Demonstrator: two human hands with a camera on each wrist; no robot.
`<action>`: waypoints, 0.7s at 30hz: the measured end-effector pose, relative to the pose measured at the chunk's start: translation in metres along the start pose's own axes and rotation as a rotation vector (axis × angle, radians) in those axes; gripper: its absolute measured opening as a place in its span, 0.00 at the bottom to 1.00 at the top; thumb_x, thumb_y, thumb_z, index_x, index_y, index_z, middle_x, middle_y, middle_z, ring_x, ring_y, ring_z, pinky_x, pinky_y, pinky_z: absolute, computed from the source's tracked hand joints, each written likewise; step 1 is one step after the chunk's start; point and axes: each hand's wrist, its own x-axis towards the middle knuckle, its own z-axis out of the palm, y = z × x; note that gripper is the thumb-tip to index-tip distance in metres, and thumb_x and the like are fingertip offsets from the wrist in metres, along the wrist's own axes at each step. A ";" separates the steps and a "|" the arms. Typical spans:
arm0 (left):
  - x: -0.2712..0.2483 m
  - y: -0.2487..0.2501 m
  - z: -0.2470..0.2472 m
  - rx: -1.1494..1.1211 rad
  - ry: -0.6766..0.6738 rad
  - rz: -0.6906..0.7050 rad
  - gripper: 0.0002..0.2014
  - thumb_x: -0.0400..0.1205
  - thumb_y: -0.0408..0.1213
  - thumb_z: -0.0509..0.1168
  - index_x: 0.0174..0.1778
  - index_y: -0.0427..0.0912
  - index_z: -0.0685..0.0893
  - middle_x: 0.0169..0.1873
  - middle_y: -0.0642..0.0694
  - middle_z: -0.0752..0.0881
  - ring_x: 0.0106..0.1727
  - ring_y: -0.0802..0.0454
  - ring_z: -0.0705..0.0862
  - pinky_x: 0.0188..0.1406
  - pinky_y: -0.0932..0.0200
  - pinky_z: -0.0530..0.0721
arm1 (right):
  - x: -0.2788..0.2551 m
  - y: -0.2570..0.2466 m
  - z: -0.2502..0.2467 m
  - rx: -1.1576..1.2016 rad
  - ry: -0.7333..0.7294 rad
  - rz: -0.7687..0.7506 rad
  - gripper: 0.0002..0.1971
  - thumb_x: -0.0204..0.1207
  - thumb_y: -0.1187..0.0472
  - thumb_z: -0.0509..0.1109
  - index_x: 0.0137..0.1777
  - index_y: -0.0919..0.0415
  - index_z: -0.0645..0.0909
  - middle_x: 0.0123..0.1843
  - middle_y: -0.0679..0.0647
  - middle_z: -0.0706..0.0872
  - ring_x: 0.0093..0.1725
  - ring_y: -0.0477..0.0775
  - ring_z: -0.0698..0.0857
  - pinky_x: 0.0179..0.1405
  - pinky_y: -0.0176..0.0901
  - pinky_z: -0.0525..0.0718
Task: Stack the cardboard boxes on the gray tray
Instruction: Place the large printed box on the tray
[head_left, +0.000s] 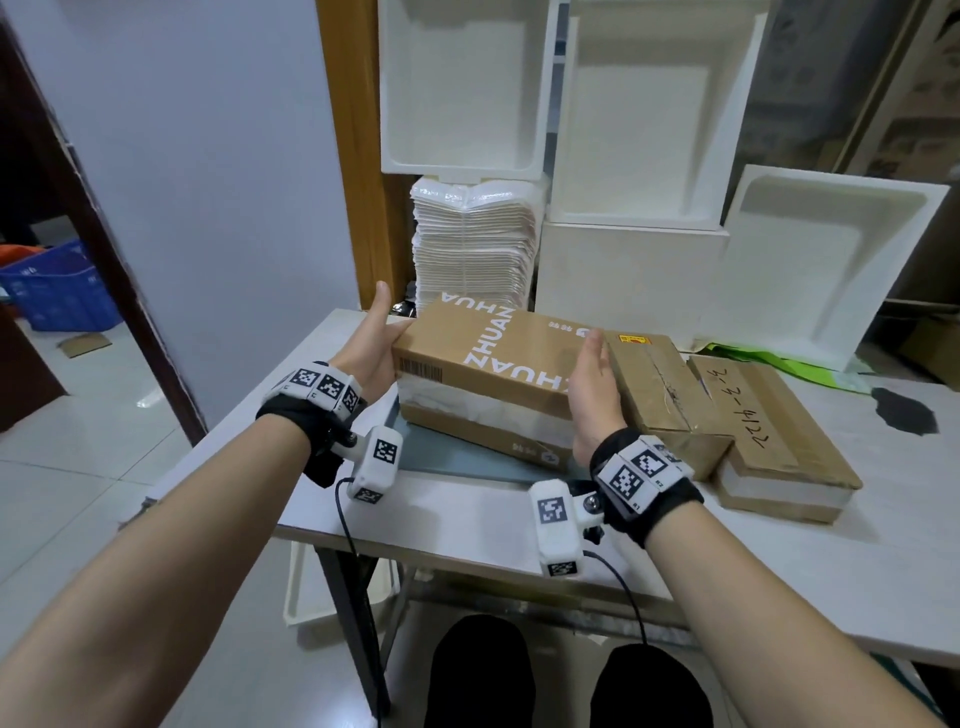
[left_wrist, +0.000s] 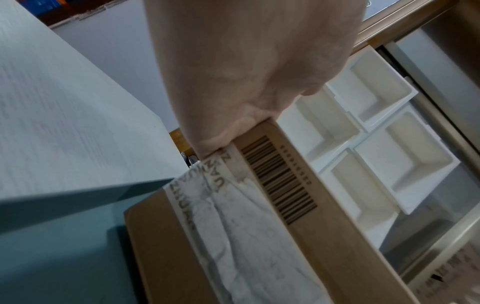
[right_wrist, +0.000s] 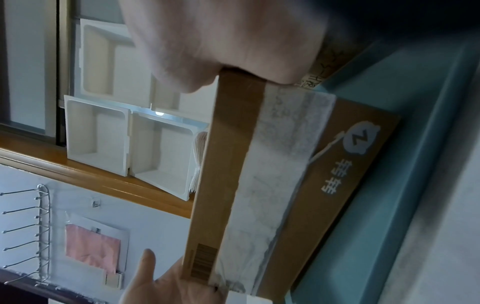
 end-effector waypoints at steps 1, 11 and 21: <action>-0.004 0.000 0.002 -0.006 -0.007 0.009 0.44 0.79 0.73 0.34 0.64 0.44 0.82 0.56 0.42 0.90 0.60 0.46 0.86 0.53 0.49 0.82 | 0.002 0.000 -0.002 -0.007 0.009 -0.001 0.37 0.81 0.31 0.44 0.87 0.46 0.47 0.87 0.48 0.56 0.84 0.55 0.61 0.80 0.59 0.56; -0.028 -0.016 0.017 -0.079 -0.028 0.035 0.42 0.80 0.72 0.34 0.71 0.46 0.77 0.63 0.43 0.87 0.63 0.46 0.85 0.53 0.50 0.82 | 0.015 -0.017 -0.018 -0.149 -0.019 0.072 0.40 0.81 0.30 0.42 0.85 0.56 0.57 0.86 0.54 0.61 0.84 0.59 0.61 0.80 0.59 0.57; -0.025 -0.030 0.014 -0.118 -0.004 0.005 0.47 0.77 0.76 0.35 0.80 0.46 0.70 0.67 0.41 0.85 0.68 0.42 0.82 0.70 0.42 0.75 | 0.017 -0.006 -0.019 -0.166 -0.035 0.067 0.44 0.77 0.27 0.44 0.86 0.56 0.55 0.86 0.54 0.62 0.84 0.59 0.62 0.80 0.58 0.59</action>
